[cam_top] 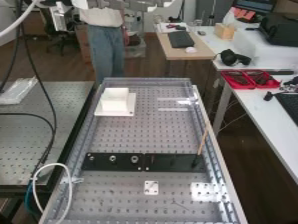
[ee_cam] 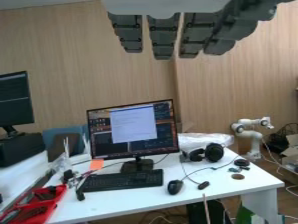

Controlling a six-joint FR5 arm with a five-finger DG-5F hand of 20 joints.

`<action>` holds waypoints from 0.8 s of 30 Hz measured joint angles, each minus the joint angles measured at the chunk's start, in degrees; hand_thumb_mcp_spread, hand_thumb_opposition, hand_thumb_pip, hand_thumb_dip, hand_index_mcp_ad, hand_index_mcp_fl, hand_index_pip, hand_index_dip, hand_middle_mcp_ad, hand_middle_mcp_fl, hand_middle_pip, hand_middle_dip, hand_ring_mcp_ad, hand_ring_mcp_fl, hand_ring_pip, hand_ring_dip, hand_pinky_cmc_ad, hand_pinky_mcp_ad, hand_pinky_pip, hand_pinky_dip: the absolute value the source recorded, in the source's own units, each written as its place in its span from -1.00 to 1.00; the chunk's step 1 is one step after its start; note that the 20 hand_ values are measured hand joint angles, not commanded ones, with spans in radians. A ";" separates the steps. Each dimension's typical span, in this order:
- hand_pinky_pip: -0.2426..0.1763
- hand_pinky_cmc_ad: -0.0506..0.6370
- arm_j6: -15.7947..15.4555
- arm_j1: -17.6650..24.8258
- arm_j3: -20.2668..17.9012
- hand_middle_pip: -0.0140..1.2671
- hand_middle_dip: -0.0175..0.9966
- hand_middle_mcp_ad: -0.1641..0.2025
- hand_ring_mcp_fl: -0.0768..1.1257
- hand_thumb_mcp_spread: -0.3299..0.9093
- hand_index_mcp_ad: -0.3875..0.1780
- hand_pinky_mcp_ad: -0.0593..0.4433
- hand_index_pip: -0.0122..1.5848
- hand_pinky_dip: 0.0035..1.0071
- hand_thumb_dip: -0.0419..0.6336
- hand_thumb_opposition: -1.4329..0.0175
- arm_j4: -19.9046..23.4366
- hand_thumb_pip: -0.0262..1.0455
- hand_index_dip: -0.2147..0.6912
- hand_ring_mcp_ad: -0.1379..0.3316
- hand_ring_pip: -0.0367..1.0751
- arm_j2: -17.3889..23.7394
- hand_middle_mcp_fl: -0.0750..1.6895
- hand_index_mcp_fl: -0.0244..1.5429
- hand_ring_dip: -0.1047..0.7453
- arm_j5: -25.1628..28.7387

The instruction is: Grab the larger nut and place it in the white container

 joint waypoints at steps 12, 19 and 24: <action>-0.05 -0.26 -0.25 0.20 0.03 -0.81 -0.68 0.17 -0.86 -0.11 0.23 0.03 -0.91 -0.20 -0.64 0.26 -0.25 -0.23 -0.57 -0.04 -0.83 0.25 -0.91 -0.94 -0.59 -0.26; -0.20 0.10 -0.53 0.45 -0.23 -0.78 -0.58 0.17 -0.86 -0.10 0.22 0.44 -0.90 0.09 -0.65 0.01 -0.24 -0.16 -0.57 0.20 -0.78 0.60 -0.91 -0.94 -0.49 0.53; -0.28 0.20 -0.56 1.07 -2.73 -0.76 -0.56 0.17 -0.86 -0.10 0.22 0.54 -0.88 0.16 -0.65 -0.03 1.15 -0.11 -0.57 0.26 -0.79 1.23 -0.91 -0.92 -0.47 3.36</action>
